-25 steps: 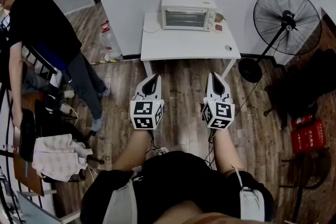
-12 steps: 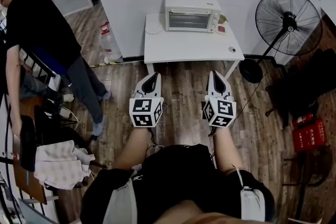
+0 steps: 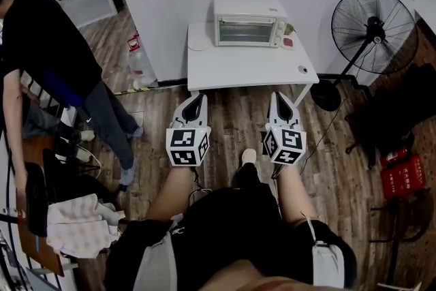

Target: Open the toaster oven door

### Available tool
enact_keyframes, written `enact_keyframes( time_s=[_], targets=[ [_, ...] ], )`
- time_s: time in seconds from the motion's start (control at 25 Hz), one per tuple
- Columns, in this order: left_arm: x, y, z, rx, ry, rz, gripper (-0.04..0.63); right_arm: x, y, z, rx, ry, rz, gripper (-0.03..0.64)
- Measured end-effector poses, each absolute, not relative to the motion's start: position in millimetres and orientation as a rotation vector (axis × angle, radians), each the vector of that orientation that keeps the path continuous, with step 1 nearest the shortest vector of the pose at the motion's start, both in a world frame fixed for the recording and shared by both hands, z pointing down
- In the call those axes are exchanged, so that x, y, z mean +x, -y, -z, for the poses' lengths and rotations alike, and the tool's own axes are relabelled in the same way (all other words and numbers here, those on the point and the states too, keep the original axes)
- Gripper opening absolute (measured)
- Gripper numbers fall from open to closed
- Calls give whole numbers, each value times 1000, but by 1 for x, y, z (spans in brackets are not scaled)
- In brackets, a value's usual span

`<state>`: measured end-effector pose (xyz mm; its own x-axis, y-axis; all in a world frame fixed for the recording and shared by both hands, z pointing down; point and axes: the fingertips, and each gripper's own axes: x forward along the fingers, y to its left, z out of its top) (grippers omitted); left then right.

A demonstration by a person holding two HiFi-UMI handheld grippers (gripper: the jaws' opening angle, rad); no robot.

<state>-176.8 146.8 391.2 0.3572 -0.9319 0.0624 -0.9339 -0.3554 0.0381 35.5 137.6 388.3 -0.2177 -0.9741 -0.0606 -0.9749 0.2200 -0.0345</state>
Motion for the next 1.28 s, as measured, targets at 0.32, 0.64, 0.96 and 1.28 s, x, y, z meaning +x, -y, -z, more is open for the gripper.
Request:
enact_keyframes(
  time_s=[0.32,0.64,0.96,1.28],
  targets=[
    [-171,-72,-395,2547,1765,-54,14,42,-63,-395,-1914,-2402,-33,0],
    [-142,39,-392,2547,1770,-76,14,70,53,-398,-1905,-2411,-2,0],
    [-118,149,-379,2512,1816,-63,14,92,176,-390,-1861,-2458,8,0],
    [-104,232,-385,2465,1827,-89,14,107,268,-390,-1843,-2497,33,0]
  ],
)
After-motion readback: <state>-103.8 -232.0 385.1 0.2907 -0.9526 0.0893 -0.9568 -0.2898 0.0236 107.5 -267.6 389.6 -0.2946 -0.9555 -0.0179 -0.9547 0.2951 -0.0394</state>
